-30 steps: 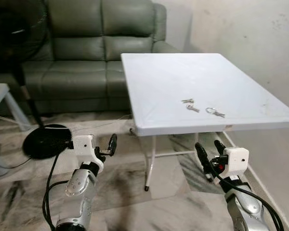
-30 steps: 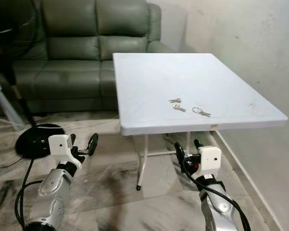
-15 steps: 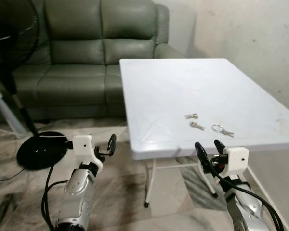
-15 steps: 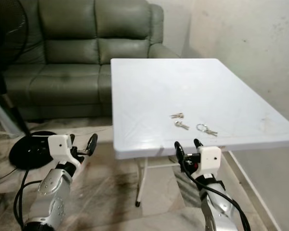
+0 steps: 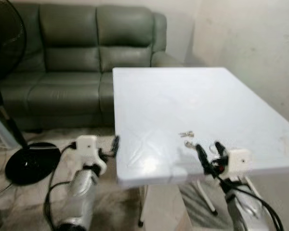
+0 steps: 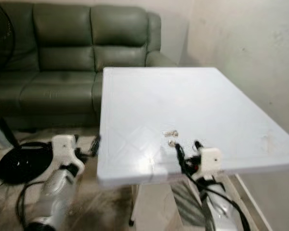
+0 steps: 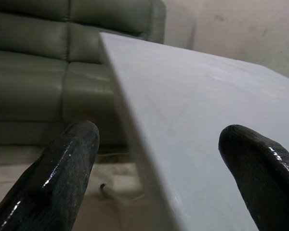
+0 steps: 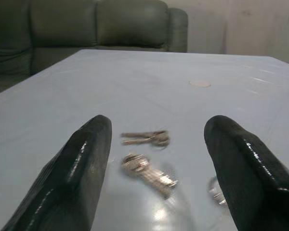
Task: Hang keys on a hook
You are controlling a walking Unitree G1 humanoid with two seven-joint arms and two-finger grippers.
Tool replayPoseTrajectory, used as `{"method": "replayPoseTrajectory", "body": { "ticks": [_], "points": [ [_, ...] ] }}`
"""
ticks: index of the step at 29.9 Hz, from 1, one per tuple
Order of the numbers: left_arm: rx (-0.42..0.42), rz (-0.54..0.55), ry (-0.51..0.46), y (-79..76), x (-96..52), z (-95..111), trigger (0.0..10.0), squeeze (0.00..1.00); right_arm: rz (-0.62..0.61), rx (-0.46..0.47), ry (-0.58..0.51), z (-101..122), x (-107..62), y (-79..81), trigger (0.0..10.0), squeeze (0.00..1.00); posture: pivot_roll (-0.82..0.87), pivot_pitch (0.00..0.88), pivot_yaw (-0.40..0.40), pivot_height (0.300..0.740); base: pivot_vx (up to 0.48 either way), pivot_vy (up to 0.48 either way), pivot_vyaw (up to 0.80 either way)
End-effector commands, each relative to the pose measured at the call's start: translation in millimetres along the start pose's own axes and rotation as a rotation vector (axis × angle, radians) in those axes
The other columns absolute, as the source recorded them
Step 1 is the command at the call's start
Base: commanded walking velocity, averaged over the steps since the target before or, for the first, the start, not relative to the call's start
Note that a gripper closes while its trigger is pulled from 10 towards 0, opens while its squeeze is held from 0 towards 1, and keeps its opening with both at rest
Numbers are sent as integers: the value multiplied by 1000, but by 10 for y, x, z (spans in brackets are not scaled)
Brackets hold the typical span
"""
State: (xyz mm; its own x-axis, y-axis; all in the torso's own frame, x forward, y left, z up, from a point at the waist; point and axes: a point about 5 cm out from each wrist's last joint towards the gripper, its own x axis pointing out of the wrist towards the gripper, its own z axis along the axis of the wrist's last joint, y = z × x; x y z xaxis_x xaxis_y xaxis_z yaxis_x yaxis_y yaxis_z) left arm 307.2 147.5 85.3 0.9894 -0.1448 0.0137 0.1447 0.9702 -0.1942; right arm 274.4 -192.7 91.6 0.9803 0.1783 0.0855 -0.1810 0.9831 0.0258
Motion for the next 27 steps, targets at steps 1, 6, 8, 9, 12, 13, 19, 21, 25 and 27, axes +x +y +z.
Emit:
{"method": "replayPoseTrajectory", "body": {
  "ticks": [1,6,8,9,12,13,19,21,25,27],
  "points": [
    [-9,-29,4,-114,30,-7,10000,0,-22,-15,1,16,-30,-90,10000,0,-9,21,-52,740,405,0,0],
    [-55,-15,-11,-122,24,5,10000,0,-9,-16,3,15,-25,-80,10000,0,-8,18,-53,740,161,0,0],
    [-52,-23,-9,-141,24,4,10000,0,13,-16,12,9,-20,-74,10000,0,-6,19,-56,740,0,0,0],
    [-51,-24,-9,-145,24,4,10000,0,20,-18,16,7,-19,-72,10000,0,-6,19,-56,740,0,0,0],
    [-39,-51,-7,-198,1,-12,10000,0,45,-21,33,-8,-20,-69,10000,0,-8,23,-54,740,0,0,0],
    [-33,-62,1,-226,-11,-27,10000,0,60,-26,35,-5,-19,-72,10000,0,-8,27,-55,740,0,0,0],
    [-35,-154,8,-396,-64,-53,10000,0,139,-51,46,44,22,-115,10000,0,-9,35,-57,740,0,0,0],
    [-17,-199,10,-473,-89,-61,10000,0,169,-61,53,59,43,-127,10000,0,-9,35,-57,740,0,0,0],
    [-20,-271,30,-616,-144,-103,10000,0,226,-86,63,92,103,-152,10000,0,-11,40,-55,740,0,0,0],
    [-32,-304,46,-681,-177,-126,10000,0,259,-86,70,111,136,-153,10000,0,-11,45,-52,740,0,0,0]
  ]
}}
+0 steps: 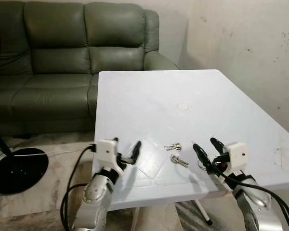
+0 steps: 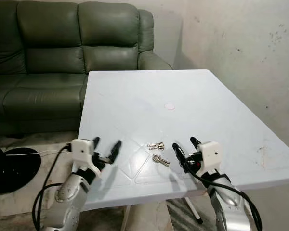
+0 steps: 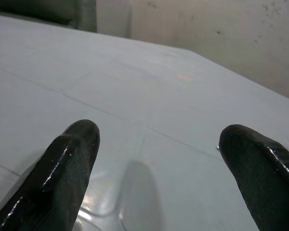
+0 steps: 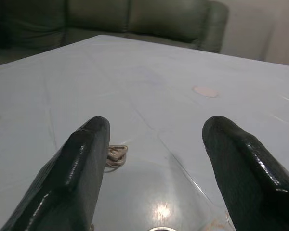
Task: Hang keys on a hook
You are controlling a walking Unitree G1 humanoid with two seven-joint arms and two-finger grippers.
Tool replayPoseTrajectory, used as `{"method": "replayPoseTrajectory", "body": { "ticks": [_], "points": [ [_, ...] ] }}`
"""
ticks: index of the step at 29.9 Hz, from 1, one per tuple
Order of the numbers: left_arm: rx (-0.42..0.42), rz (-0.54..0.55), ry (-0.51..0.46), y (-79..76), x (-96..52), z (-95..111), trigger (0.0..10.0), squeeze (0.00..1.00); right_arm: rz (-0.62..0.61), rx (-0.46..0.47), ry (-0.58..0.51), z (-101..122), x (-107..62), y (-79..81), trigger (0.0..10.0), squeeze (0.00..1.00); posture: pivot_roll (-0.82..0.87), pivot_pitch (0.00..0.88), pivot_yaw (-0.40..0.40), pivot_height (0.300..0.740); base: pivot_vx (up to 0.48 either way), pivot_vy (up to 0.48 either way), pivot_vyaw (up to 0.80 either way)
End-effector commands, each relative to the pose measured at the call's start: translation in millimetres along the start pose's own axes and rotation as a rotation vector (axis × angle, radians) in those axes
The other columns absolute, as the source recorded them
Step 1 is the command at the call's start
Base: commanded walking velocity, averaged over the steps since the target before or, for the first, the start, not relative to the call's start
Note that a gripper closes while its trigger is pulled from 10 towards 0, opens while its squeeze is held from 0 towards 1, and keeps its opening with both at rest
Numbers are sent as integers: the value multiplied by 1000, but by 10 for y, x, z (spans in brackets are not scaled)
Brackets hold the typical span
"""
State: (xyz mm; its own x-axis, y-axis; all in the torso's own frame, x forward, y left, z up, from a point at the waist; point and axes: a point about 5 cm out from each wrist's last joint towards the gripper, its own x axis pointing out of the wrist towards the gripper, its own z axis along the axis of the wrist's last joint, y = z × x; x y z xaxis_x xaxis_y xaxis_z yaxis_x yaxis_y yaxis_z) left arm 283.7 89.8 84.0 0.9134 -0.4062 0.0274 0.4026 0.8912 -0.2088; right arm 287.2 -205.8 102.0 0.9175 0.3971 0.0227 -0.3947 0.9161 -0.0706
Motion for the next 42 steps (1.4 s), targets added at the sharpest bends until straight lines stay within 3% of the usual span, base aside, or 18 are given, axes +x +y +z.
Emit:
{"method": "replayPoseTrajectory", "body": {
  "ticks": [1,6,13,19,24,31,36,42],
  "points": [
    [-11,-41,9,-107,-7,-6,10000,0,38,-1,13,16,29,-10,10000,0,-11,45,-52,740,0,0,0],
    [6,-90,37,-224,-51,-69,10000,0,103,-12,25,45,90,-20,10000,0,-6,50,-52,740,0,0,0],
    [6,-138,56,-358,-114,-94,10000,0,288,7,92,0,140,38,10000,0,2,63,-56,740,0,0,0],
    [12,-148,57,-385,-128,-85,10000,0,332,-20,106,-8,141,45,10000,0,6,59,-61,740,0,0,0],
    [9,-148,59,-391,-131,-71,10000,0,386,9,99,1,177,122,10000,0,11,54,-65,740,0,0,0],
    [4,-143,59,-386,-126,-58,10000,0,398,1,92,3,251,215,10000,0,17,49,-67,740,0,0,0],
    [-1,-139,58,-385,-125,-50,10000,0,338,-69,123,-55,347,298,10000,0,19,46,-67,740,0,0,0],
    [-6,-140,59,-396,-122,-47,10000,0,309,-94,152,-108,377,279,10000,0,20,47,-66,740,0,0,0]
  ]
}}
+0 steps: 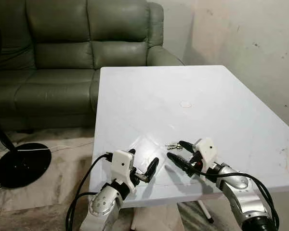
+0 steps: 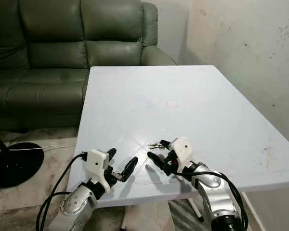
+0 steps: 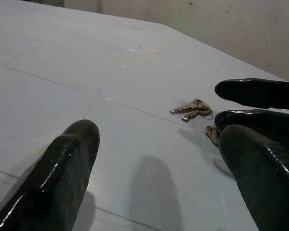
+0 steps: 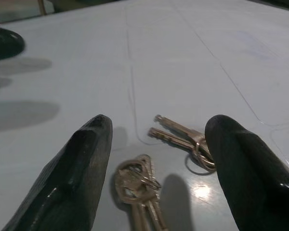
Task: Hang keys on a hook
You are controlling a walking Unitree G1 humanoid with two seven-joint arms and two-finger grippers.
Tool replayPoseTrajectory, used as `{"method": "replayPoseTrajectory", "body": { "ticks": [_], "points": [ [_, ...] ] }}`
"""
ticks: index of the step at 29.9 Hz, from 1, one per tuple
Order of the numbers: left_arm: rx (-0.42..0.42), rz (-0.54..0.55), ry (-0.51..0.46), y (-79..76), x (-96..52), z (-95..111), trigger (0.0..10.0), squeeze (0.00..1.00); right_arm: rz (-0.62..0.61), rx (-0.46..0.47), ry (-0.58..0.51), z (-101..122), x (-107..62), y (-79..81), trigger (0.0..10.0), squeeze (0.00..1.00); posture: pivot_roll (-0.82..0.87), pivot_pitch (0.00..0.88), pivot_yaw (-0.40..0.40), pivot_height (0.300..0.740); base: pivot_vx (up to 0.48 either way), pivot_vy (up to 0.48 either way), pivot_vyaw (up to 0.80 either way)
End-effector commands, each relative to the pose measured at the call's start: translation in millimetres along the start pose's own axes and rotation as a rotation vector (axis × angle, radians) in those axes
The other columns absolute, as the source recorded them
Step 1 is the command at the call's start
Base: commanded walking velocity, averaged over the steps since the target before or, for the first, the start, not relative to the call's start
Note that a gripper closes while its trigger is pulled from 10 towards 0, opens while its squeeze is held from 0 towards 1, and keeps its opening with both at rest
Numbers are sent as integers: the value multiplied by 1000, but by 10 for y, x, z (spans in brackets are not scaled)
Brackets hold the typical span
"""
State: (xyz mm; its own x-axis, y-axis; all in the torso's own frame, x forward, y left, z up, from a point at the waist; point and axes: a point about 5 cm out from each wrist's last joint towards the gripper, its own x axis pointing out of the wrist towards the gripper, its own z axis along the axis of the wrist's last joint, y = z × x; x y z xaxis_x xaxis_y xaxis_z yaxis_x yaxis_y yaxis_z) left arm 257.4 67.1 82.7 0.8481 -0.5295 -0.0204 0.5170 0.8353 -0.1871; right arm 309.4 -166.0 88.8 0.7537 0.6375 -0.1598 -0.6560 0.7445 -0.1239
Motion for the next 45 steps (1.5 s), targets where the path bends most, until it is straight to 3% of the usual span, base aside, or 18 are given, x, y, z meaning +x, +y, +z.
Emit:
{"method": "replayPoseTrajectory", "body": {
  "ticks": [1,3,5,6,8,9,13,15,18,20,25,28,29,31,32,33,34,45],
  "points": [
    [-28,-14,-17,-87,37,33,10000,0,-5,-29,17,-9,12,-19,10000,0,20,47,-66,740,0,0,0],
    [-33,-12,-18,-86,40,34,10000,0,-1,-39,26,-33,4,-26,10000,0,20,49,-66,740,0,0,0],
    [-35,-9,-18,-83,40,36,10000,0,1,-51,37,-53,-8,-38,7922,0,19,51,-65,740,0,0,0],
    [-36,-7,-19,-81,40,38,10000,0,7,-56,40,-59,-17,-46,5059,0,19,53,-65,740,0,0,0],
    [-35,-5,-19,-81,40,40,10000,0,20,-69,36,-63,-42,-65,4549,0,19,55,-65,740,0,0,0],
    [-37,-4,-19,-79,38,40,10000,0,28,-69,37,-66,-59,-82,1176,0,19,57,-65,740,0,0,0],
    [-43,1,-19,-75,33,38,10000,0,65,-51,36,-77,-106,-128,3255,0,19,58,-66,740,0,0,0],
    [-45,3,-18,-73,34,37,10000,0,71,-50,39,-81,-116,-145,10000,0,17,60,-65,740,0,0,0],
    [-44,5,-19,-70,36,39,10000,0,83,-50,48,-90,-127,-162,10000,0,16,61,-64,740,0,0,0],
    [-45,6,-20,-69,37,43,10000,0,87,-58,37,-81,-136,-178,6314,0,16,61,-64,740,0,0,0],
    [-44,8,-20,-64,36,46,10000,0,99,-45,16,-65,-145,-194,0,0,17,62,-63,740,0,0,0],
    [-44,11,-20,-60,34,46,10000,0,99,-43,15,-60,-143,-203,0,0,17,62,-63,740,0,0,0],
    [-46,11,-19,-57,34,46,10000,0,96,-51,15,-58,-140,-208,3412,0,18,63,-62,740,0,0,0],
    [-48,12,-19,-56,34,45,10000,0,89,-62,19,-59,-139,-215,4980,0,18,63,-62,740,0,0,0],
    [-48,13,-19,-55,33,45,10000,0,84,-65,21,-62,-139,-220,4980,0,18,63,-62,740,0,0,0],
    [-49,14,-19,-56,33,47,10000,0,101,-61,18,-65,-146,-211,1059,0,18,65,-63,740,0,0,0],
    [-50,15,-19,-55,33,48,10000,0,107,-59,17,-67,-149,-208,10000,0,18,65,-63,740,0,0,0],
    [-55,22,-23,-53,36,52,10000,0,112,-59,39,-96,-157,-213,10000,0,17,65,-66,740,0,0,0]
  ]
}}
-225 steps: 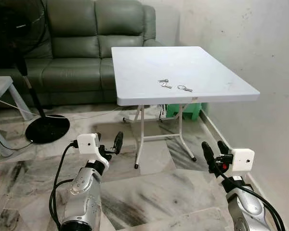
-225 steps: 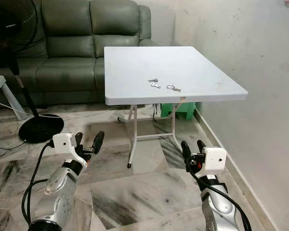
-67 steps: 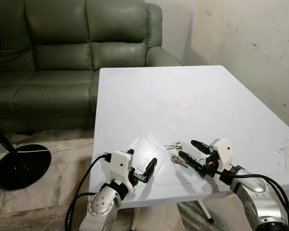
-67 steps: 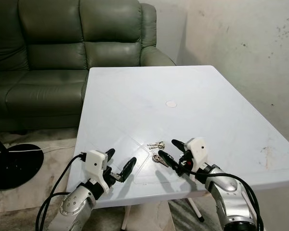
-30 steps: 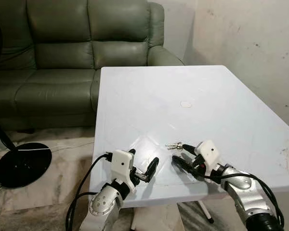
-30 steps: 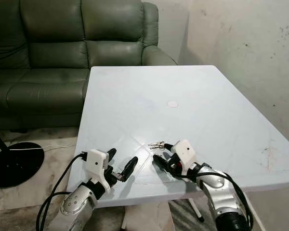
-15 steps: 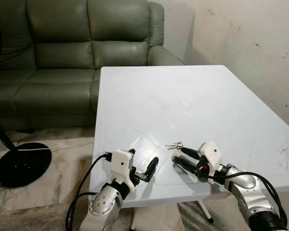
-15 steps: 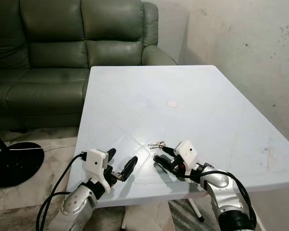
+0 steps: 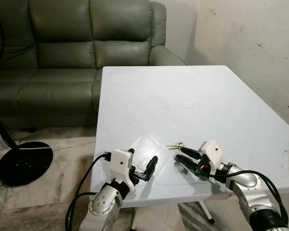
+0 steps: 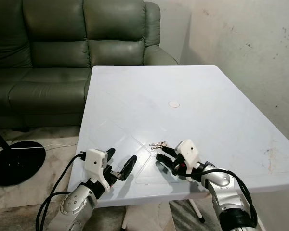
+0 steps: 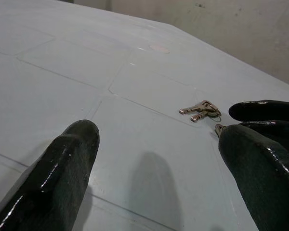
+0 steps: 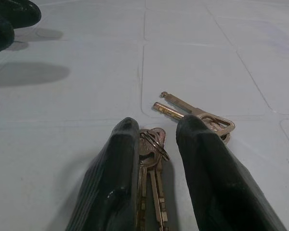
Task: Hang keys on a hook
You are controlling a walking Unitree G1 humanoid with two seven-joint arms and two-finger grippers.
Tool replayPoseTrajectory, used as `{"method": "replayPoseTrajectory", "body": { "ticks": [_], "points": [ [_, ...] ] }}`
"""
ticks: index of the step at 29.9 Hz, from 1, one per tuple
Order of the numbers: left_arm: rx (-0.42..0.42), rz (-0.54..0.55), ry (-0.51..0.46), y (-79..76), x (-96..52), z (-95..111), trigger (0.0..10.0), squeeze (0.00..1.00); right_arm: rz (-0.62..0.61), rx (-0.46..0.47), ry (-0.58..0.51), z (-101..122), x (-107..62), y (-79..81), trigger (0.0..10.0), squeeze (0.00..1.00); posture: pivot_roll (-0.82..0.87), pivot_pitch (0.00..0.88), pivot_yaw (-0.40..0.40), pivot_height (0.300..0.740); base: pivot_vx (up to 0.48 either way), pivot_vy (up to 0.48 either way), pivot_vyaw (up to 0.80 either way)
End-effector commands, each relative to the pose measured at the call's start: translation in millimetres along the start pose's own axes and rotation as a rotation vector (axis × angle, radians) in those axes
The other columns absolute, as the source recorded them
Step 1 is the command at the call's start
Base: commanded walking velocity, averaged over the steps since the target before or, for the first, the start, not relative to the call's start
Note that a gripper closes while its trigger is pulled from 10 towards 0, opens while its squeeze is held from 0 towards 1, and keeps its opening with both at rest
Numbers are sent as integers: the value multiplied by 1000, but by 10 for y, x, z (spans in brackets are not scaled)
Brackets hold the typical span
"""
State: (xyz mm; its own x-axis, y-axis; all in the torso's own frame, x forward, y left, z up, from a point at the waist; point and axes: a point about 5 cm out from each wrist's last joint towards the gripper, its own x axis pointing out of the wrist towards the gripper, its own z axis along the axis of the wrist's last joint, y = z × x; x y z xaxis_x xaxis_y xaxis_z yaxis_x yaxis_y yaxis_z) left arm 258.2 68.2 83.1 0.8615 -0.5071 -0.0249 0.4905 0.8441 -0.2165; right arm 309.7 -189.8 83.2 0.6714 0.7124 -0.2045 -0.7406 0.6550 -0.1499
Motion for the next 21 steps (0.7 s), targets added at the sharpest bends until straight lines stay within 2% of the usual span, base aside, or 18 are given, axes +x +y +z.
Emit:
{"method": "replayPoseTrajectory", "body": {
  "ticks": [1,9,11,12,13,14,16,21],
  "points": [
    [-26,-4,-22,-68,34,42,10000,0,-2,-9,12,1,-23,-38,10000,0,18,64,-66,740,0,0,0],
    [-29,0,-24,-67,30,41,10000,0,-1,-16,31,-26,-21,-36,10000,0,22,62,-70,740,0,0,0],
    [-31,3,-25,-64,30,43,10000,0,-8,-8,25,-20,-17,-45,6118,0,24,59,-73,740,0,0,0],
    [-31,3,-25,-64,30,43,10000,0,-8,-8,25,-20,-17,-45,6118,0,24,59,-73,740,0,0,0],
    [-32,3,-25,-64,31,44,10000,0,-6,-7,22,-17,-17,-46,2667,0,24,59,-73,740,0,0,0],
    [-33,4,-26,-64,31,44,10000,0,-5,-10,19,-14,-16,-47,1137,0,24,58,-74,740,0,0,0],
    [-34,4,-27,-69,34,43,10000,0,-9,-12,15,-5,-14,-59,0,0,24,56,-74,740,0,0,0],
    [-36,1,-28,-75,35,40,10000,0,-12,-8,-1,8,-19,-73,0,0,26,46,-73,740,0,0,0]
  ]
}}
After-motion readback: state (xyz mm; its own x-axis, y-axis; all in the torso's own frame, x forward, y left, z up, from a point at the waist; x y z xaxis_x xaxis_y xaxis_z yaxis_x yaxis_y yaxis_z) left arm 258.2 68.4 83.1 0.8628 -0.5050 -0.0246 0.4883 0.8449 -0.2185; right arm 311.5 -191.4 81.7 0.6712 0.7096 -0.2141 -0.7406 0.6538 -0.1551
